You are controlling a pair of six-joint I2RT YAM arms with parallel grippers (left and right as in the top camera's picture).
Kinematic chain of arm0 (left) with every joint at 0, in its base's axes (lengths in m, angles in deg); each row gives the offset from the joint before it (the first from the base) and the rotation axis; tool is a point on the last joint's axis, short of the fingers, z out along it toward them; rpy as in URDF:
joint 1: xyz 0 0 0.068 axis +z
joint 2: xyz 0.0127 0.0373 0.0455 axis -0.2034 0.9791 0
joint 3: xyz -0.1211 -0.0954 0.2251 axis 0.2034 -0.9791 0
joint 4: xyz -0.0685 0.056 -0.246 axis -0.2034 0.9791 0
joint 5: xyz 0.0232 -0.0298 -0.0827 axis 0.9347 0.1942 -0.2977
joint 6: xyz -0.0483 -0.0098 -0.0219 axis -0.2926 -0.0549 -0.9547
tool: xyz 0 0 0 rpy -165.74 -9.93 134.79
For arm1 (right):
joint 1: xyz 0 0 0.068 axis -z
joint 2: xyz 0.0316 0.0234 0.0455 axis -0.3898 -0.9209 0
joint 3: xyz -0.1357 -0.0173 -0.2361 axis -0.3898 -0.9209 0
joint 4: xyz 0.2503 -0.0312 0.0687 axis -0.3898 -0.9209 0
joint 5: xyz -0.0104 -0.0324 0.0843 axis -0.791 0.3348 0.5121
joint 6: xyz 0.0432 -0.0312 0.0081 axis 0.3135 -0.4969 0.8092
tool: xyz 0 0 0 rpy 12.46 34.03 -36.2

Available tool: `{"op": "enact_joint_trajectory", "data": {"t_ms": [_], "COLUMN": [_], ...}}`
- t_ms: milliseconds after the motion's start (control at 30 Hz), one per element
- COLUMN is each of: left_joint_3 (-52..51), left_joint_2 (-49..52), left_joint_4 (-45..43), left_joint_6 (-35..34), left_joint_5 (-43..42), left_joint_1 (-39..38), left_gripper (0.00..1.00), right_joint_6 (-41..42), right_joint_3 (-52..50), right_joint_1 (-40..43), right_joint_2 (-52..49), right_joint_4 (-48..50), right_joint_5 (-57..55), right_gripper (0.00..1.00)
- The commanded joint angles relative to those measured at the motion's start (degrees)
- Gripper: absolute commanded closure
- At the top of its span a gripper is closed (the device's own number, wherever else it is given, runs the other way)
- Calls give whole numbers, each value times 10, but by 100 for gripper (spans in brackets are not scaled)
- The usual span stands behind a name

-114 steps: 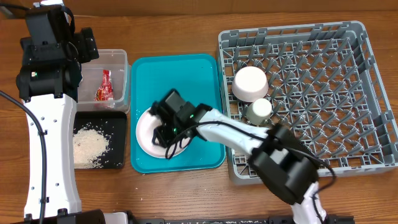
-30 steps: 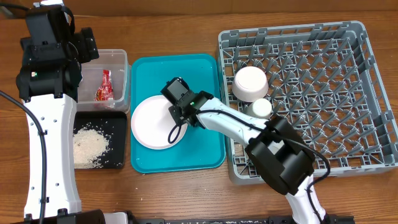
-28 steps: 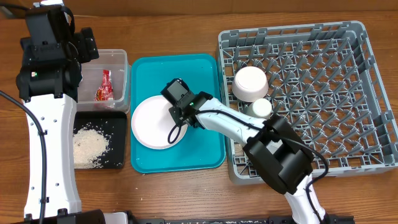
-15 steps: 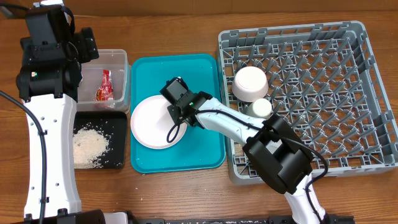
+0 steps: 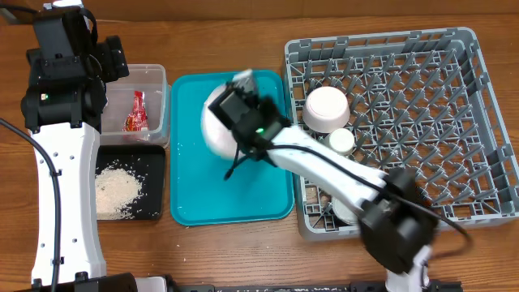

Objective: Sort waste into correct bins and load items into the dishwasher
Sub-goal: 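Lift the pink plate with the right gripper into the rack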

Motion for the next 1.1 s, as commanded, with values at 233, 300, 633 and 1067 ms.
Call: {"op": "enact_joint_trajectory", "data": {"t_ms": [233,300,633,1067], "left_joint_3": [8,8,8,8], "left_joint_2": [0,0,0,0], "left_joint_4": [-2,-2,-2,-2], "left_joint_6": [-6,-6,-6,-6], "left_joint_5": [-2,-2,-2,-2], "left_joint_1": [-1,-1,-1,-1], "left_gripper": [0,0,0,0], "right_joint_6": [-162,-202,-203,-156], "right_joint_3": [23,23,7,-12], "right_joint_1": [79,110,273,295], "right_joint_2": [181,182,166,160], "right_joint_4": [7,2,-68,-170], "right_joint_5": [-397,-399,-399,-275], "right_gripper": [96,96,96,96]}}
